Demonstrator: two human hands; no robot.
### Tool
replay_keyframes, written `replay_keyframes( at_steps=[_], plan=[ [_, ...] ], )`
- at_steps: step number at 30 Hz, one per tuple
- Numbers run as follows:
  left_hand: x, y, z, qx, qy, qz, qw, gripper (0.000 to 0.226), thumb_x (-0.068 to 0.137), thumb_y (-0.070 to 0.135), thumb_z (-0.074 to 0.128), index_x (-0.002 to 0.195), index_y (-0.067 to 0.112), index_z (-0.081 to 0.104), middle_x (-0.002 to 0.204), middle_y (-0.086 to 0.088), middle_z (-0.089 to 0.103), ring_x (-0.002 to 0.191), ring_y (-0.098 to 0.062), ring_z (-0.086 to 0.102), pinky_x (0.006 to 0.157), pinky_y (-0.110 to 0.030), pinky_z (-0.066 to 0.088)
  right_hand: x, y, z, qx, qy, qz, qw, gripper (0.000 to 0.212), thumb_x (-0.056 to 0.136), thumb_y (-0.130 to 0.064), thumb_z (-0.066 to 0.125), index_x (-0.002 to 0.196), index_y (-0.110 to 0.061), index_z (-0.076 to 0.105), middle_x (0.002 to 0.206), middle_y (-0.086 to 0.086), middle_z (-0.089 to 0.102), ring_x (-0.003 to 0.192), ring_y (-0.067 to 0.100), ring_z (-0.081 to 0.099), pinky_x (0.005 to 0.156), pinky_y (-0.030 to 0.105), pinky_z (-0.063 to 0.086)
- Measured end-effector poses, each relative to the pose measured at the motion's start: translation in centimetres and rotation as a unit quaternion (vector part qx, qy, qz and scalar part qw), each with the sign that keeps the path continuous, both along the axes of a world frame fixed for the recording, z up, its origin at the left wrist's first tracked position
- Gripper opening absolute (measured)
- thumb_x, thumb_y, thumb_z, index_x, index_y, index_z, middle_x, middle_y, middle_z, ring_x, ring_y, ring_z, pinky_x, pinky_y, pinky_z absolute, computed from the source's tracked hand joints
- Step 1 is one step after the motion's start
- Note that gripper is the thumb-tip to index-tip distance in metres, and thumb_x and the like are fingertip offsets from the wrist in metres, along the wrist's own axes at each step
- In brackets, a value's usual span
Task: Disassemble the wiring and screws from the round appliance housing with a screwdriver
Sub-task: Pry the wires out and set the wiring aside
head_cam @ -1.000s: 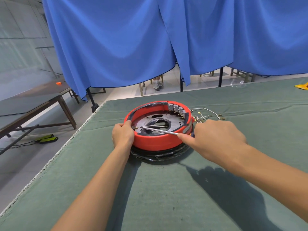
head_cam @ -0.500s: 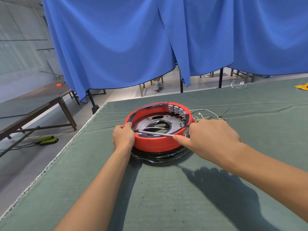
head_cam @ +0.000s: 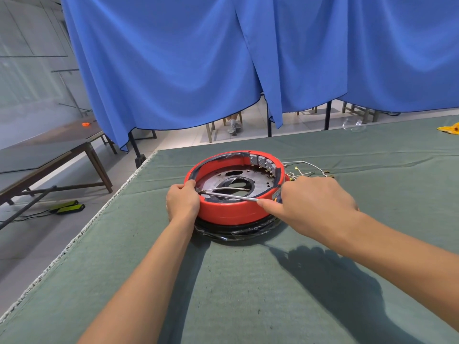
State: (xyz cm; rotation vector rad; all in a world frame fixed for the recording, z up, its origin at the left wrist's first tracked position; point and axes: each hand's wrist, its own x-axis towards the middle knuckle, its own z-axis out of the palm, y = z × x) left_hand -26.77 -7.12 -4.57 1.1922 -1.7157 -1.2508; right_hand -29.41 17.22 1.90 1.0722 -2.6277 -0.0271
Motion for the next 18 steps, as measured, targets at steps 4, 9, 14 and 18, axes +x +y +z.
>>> replay_keyframes(
  at_steps=[4, 9, 14, 18],
  plan=[
    [0.0, 0.0, 0.1, 0.001, -0.004, 0.001, 1.000, 0.028, 0.088, 0.034, 0.052, 0.096, 0.009, 0.060, 0.104, -0.014, 0.064, 0.100, -0.033, 0.057, 0.087, -0.041, 0.044, 0.1, 0.0, 0.1, 0.001, -0.002, -0.003, 1.000, 0.065, 0.095, -0.065, 0.026, 0.054, -0.016, 0.038, 0.054, 0.000, 0.040, 0.045, 0.015, 0.034, 0.042, 0.029, 0.021],
    [-0.1, -0.1, 0.2, -0.002, -0.015, 0.001, 1.000, 0.031, 0.088, 0.034, 0.051, 0.100, 0.008, 0.062, 0.105, -0.013, 0.064, 0.100, -0.032, 0.057, 0.086, -0.040, 0.043, 0.3, -0.2, 0.1, 0.010, 0.000, -0.003, 1.000, 0.064, 0.095, -0.064, 0.025, 0.055, -0.016, 0.038, 0.055, 0.000, 0.039, 0.046, 0.015, 0.033, 0.043, 0.028, 0.020],
    [-0.1, 0.0, 0.2, -0.009, -0.022, -0.001, 1.000, 0.032, 0.088, 0.033, 0.050, 0.101, 0.007, 0.062, 0.107, -0.014, 0.063, 0.103, -0.033, 0.056, 0.092, -0.043, 0.045, 0.4, -0.4, 0.4, 0.034, 0.030, 0.002, 0.999, 0.060, 0.097, -0.061, 0.025, 0.058, -0.017, 0.040, 0.056, 0.000, 0.040, 0.045, 0.015, 0.033, 0.043, 0.028, 0.017],
    [0.0, 0.0, 0.2, -0.007, -0.020, 0.000, 1.000, 0.029, 0.088, 0.033, 0.050, 0.098, 0.009, 0.060, 0.107, -0.013, 0.063, 0.103, -0.032, 0.056, 0.091, -0.043, 0.045, 0.4, -1.3, 0.4, 0.037, 0.050, 0.009, 0.998, 0.057, 0.098, -0.059, 0.027, 0.060, -0.017, 0.036, 0.058, 0.000, 0.039, 0.045, 0.017, 0.030, 0.042, 0.028, 0.017]
  ],
)
